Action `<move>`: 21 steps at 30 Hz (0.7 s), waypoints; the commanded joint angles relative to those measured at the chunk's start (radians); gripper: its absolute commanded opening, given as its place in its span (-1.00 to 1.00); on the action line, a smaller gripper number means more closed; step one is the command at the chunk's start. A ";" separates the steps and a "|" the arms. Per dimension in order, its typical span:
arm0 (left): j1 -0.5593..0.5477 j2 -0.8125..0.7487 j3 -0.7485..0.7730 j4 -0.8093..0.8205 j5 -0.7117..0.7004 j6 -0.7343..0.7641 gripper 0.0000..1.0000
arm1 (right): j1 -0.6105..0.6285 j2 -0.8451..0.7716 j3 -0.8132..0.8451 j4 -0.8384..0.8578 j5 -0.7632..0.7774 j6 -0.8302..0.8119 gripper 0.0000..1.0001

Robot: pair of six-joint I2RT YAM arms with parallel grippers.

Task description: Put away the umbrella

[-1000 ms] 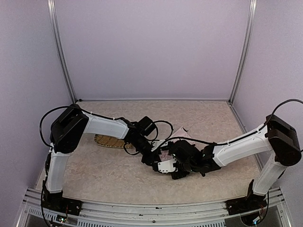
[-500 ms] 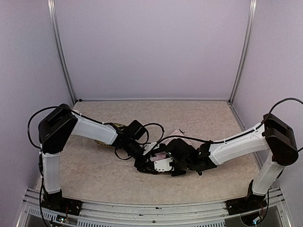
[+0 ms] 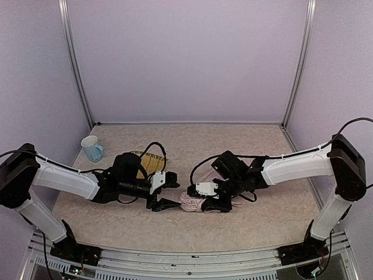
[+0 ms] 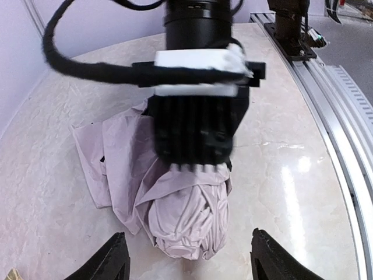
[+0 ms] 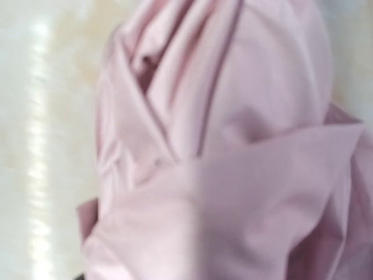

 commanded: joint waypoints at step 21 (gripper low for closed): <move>-0.190 0.319 0.263 -0.273 -0.320 0.327 0.11 | -0.155 0.329 0.094 -0.332 -0.512 0.083 -0.33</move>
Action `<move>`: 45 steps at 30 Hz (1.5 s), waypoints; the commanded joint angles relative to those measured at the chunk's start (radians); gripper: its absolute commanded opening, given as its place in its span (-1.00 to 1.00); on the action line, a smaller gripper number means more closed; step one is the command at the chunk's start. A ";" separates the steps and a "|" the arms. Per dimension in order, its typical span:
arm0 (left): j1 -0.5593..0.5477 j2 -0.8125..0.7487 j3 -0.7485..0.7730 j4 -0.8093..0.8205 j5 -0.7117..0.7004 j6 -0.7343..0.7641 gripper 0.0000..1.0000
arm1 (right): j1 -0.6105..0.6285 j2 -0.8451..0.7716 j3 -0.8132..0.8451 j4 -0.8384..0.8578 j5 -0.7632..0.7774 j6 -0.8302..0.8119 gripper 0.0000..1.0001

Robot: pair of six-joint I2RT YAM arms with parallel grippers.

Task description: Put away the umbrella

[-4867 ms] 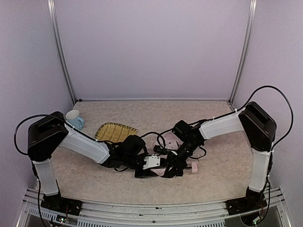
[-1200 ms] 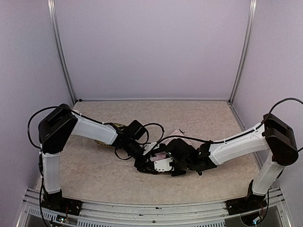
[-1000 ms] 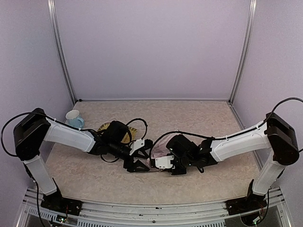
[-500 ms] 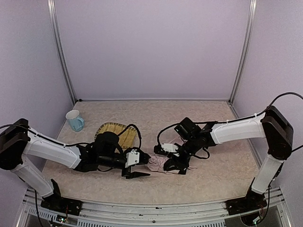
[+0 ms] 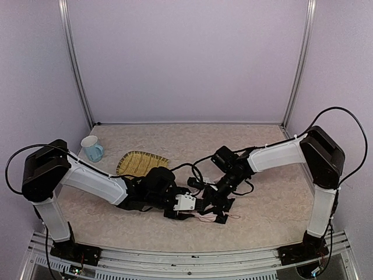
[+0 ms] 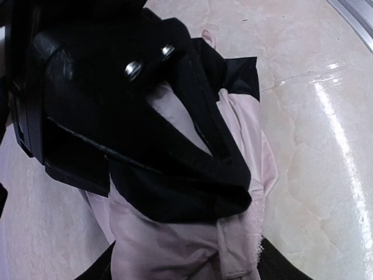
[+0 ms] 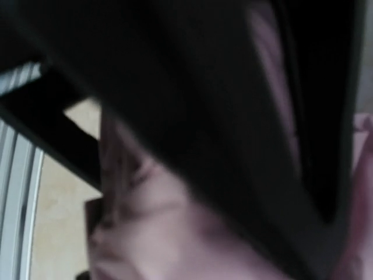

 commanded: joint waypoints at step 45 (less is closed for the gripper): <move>-0.009 0.074 0.120 -0.227 0.139 -0.070 -1.00 | -0.216 -0.057 -0.260 0.657 -0.066 0.829 -1.00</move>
